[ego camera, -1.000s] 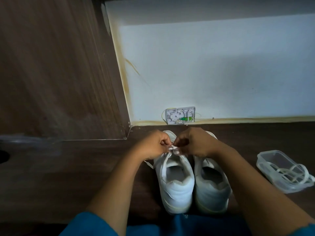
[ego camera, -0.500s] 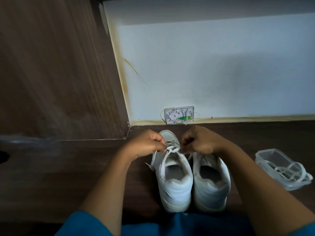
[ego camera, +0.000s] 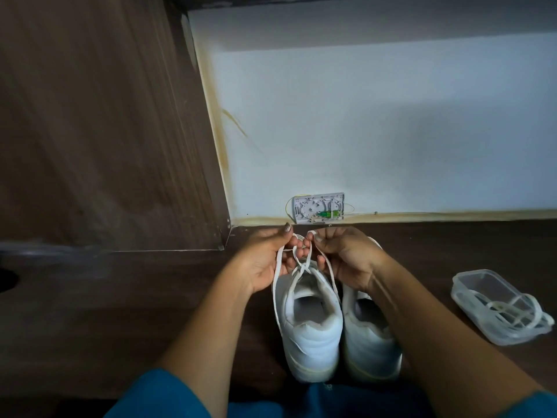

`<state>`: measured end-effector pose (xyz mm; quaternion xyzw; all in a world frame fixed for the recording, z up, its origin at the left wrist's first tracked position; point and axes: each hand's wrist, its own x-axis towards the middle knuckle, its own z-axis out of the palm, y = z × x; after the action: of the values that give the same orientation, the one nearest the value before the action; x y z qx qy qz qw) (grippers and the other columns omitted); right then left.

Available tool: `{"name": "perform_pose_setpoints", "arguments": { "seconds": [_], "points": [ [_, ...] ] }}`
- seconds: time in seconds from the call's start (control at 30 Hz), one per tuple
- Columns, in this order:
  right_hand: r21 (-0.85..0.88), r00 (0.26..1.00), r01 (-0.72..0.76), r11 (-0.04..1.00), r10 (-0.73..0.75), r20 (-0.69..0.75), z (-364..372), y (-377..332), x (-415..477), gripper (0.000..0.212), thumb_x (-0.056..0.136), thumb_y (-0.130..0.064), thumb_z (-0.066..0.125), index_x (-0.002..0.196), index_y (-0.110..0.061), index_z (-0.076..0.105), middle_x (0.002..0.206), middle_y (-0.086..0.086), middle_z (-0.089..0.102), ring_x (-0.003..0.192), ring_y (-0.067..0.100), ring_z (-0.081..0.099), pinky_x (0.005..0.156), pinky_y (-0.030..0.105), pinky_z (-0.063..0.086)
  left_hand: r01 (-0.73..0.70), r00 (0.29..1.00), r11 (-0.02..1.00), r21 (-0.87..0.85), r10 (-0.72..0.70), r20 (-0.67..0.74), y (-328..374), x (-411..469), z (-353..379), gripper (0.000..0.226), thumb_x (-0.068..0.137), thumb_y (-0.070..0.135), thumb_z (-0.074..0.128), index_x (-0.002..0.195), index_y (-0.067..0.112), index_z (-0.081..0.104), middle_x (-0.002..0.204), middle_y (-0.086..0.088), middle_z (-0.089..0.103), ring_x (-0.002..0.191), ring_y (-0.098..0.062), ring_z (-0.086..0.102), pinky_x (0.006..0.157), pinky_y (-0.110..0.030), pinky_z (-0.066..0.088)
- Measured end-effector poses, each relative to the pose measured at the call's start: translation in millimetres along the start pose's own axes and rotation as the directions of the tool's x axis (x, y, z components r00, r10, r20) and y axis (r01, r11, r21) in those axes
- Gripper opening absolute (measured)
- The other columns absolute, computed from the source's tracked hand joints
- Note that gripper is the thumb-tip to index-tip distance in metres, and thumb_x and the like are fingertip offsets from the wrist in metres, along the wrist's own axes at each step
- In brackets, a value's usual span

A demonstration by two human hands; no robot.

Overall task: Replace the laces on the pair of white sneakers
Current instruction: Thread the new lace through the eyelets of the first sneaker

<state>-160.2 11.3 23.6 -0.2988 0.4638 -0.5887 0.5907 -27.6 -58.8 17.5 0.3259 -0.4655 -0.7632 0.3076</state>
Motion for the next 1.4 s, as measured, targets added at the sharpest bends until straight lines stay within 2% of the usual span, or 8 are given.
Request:
{"name": "perform_pose_setpoints", "arguments": {
  "seconds": [0.07, 0.2, 0.53, 0.63, 0.9, 1.07, 1.17, 1.4],
  "points": [
    [0.004, 1.0, 0.015, 1.0, -0.015, 0.005, -1.2, 2.2, 0.1, 0.028, 0.093, 0.011, 0.039, 0.079, -0.002, 0.06, 0.061, 0.004, 0.065, 0.051, 0.008, 0.063, 0.041, 0.011, 0.042, -0.015, 0.998, 0.999, 0.037, 0.013, 0.056, 0.9, -2.3, -4.4, 0.022, 0.093, -0.002, 0.045, 0.075, -0.001, 0.059, 0.061, -0.009, 0.065, 0.054, -0.013, 0.061, 0.047, -0.017, 0.045],
    [-0.003, 0.993, 0.073, 0.997, -0.073, -0.092, 2.3, 9.3, 4.0, 0.021, 0.09, 0.01, 0.048, 0.079, -0.001, 0.062, 0.058, 0.006, 0.064, 0.044, 0.009, 0.057, 0.038, 0.014, 0.039, -0.044, 0.989, 0.997, 0.065, 0.034, 0.146, 0.7, -6.5, -7.2, 0.039, 0.084, -0.019, 0.043, 0.071, 0.001, 0.074, 0.066, -0.015, 0.068, 0.063, -0.017, 0.068, 0.057, -0.017, 0.053],
    [-0.085, 0.984, 0.062, 0.994, -0.075, -0.161, 5.3, 10.8, 4.0, 0.025, 0.083, 0.019, 0.052, 0.078, -0.005, 0.061, 0.051, 0.005, 0.063, 0.039, 0.01, 0.055, 0.035, 0.012, 0.035, -0.207, 0.978, 0.972, 0.109, 0.205, 0.03, -2.7, -4.6, -0.4, 0.03, 0.073, -0.02, 0.06, 0.075, 0.007, 0.047, 0.053, -0.007, 0.062, 0.045, -0.017, 0.063, 0.039, -0.016, 0.043],
    [-0.08, 0.974, 0.079, 0.994, -0.094, -0.205, 4.2, 11.8, 4.6, 0.023, 0.081, 0.019, 0.054, 0.074, -0.002, 0.056, 0.046, 0.004, 0.06, 0.035, 0.01, 0.054, 0.033, 0.011, 0.035, -0.199, 0.98, 0.972, 0.126, 0.195, 0.043, -1.7, -4.7, -2.1, 0.031, 0.072, -0.021, 0.06, 0.079, 0.006, 0.048, 0.052, -0.005, 0.061, 0.045, -0.016, 0.063, 0.039, -0.017, 0.041],
    [-0.149, 0.994, 0.092, 0.985, -0.099, -0.042, -0.8, 6.7, -2.5, 0.016, 0.08, 0.015, 0.058, 0.075, 0.002, 0.067, 0.059, 0.011, 0.066, 0.046, 0.013, 0.059, 0.04, 0.015, 0.044, -0.164, 0.986, 0.953, 0.255, 0.167, 0.01, -2.8, -3.6, -3.7, 0.021, 0.073, -0.014, 0.066, 0.072, 0.003, 0.054, 0.054, -0.002, 0.064, 0.045, -0.012, 0.063, 0.041, -0.015, 0.045],
    [-0.169, 0.983, 0.079, 0.982, -0.105, -0.151, 2.4, 10.0, 1.3, 0.018, 0.087, 0.005, 0.058, 0.07, 0.0, 0.061, 0.049, 0.008, 0.058, 0.034, 0.009, 0.049, 0.033, 0.013, 0.036, -0.266, 0.963, 0.886, 0.379, 0.266, 0.055, -3.3, -1.4, -3.6, 0.03, 0.067, -0.023, 0.067, 0.064, 0.002, 0.051, 0.056, -0.008, 0.061, 0.044, -0.009, 0.06, 0.045, -0.017, 0.05],
    [-0.217, 0.963, 0.088, 0.972, -0.139, -0.23, 5.1, 11.2, 5.2, 0.018, 0.085, 0.011, 0.057, 0.072, -0.002, 0.056, 0.054, 0.01, 0.055, 0.032, 0.008, 0.045, 0.031, 0.013, 0.032, -0.327, 0.944, 0.827, 0.456, 0.305, 0.125, -2.1, -0.9, -2.9, 0.029, 0.063, -0.024, 0.069, 0.064, 0.002, 0.057, 0.058, 0.002, 0.065, 0.051, -0.007, 0.063, 0.055, -0.018, 0.054],
    [-0.383, 0.974, 0.097, 0.919, -0.167, -0.155, 5.3, 7.9, -0.2, 0.025, 0.074, 0.019, 0.058, 0.063, -0.002, 0.064, 0.058, 0.011, 0.06, 0.046, 0.013, 0.055, 0.044, 0.018, 0.047, -0.379, 0.92, 0.76, 0.527, 0.37, 0.128, -2.2, -0.5, -4.3, 0.029, 0.067, -0.023, 0.068, 0.063, 0.004, 0.057, 0.049, 0.007, 0.063, 0.045, 0.0, 0.059, 0.051, -0.012, 0.049]
  ]
}}
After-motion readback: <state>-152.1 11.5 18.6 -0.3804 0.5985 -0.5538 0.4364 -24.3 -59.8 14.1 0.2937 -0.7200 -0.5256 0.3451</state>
